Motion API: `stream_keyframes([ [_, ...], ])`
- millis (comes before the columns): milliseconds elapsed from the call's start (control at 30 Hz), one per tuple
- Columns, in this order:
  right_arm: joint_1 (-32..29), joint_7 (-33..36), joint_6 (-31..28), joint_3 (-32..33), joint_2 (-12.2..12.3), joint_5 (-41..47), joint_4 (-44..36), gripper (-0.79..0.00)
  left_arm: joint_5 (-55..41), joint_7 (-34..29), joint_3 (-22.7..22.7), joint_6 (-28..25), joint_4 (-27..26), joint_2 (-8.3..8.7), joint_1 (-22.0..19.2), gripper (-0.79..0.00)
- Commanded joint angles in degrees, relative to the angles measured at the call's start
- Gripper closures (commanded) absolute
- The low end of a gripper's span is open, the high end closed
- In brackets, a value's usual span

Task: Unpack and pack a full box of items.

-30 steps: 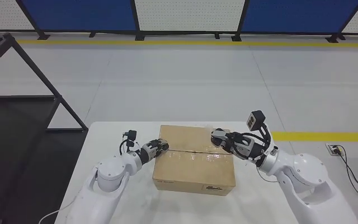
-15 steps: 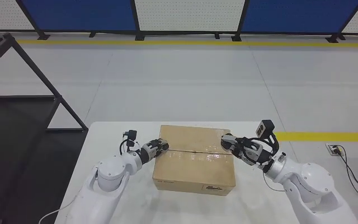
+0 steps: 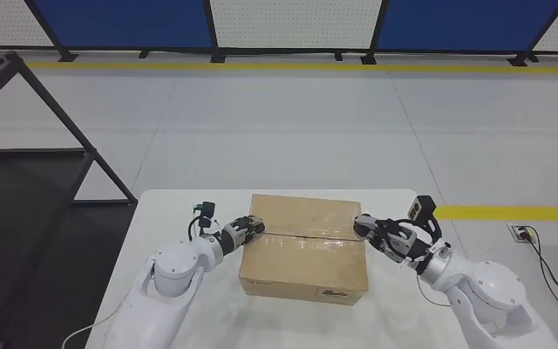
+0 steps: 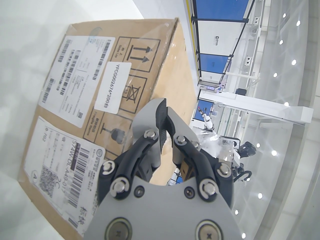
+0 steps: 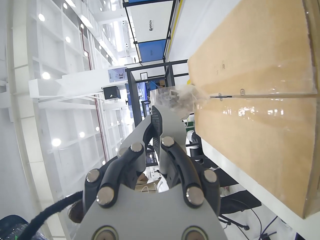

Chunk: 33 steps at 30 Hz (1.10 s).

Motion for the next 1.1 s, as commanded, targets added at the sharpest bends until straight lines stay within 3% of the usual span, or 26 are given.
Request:
stream_keyframes([
  [0,-0.1,-0.1,0.1,0.0,0.0,0.1,0.5,0.000,0.1,0.0,-0.1,0.0,0.0,0.03,0.1,0.000],
  [1067,-3.7,-0.3,0.5,3.5,0.3,1.2,1.9,0.000,0.0,0.2,0.7,0.3,0.6,-0.14,-0.6,0.000],
])
